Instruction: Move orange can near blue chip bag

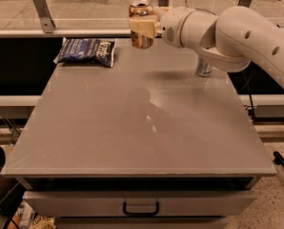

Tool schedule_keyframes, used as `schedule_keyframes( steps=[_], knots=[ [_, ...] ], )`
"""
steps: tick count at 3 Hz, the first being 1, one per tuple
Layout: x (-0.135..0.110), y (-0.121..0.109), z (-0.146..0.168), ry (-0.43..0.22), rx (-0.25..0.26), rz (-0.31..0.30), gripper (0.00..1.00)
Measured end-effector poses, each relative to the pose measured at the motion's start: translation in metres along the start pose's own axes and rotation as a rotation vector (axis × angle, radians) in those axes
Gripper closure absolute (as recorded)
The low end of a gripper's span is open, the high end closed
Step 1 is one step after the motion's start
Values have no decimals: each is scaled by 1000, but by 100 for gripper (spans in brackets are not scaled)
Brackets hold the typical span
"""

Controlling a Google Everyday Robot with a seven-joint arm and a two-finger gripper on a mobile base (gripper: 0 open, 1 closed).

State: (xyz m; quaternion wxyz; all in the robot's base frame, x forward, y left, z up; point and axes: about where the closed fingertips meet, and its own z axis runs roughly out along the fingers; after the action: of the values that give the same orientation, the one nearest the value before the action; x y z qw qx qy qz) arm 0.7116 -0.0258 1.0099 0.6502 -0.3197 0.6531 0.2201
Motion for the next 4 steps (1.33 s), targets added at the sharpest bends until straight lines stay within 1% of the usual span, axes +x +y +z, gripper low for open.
schedule_keyframes(
  steps=[1, 2, 3, 4],
  knots=[
    [24, -29, 25, 11, 73, 35, 100],
    [50, -46, 68, 9, 87, 67, 100],
    [70, -54, 102, -16, 96, 83, 100],
    [85, -44, 127, -20, 83, 98, 100]
  ],
)
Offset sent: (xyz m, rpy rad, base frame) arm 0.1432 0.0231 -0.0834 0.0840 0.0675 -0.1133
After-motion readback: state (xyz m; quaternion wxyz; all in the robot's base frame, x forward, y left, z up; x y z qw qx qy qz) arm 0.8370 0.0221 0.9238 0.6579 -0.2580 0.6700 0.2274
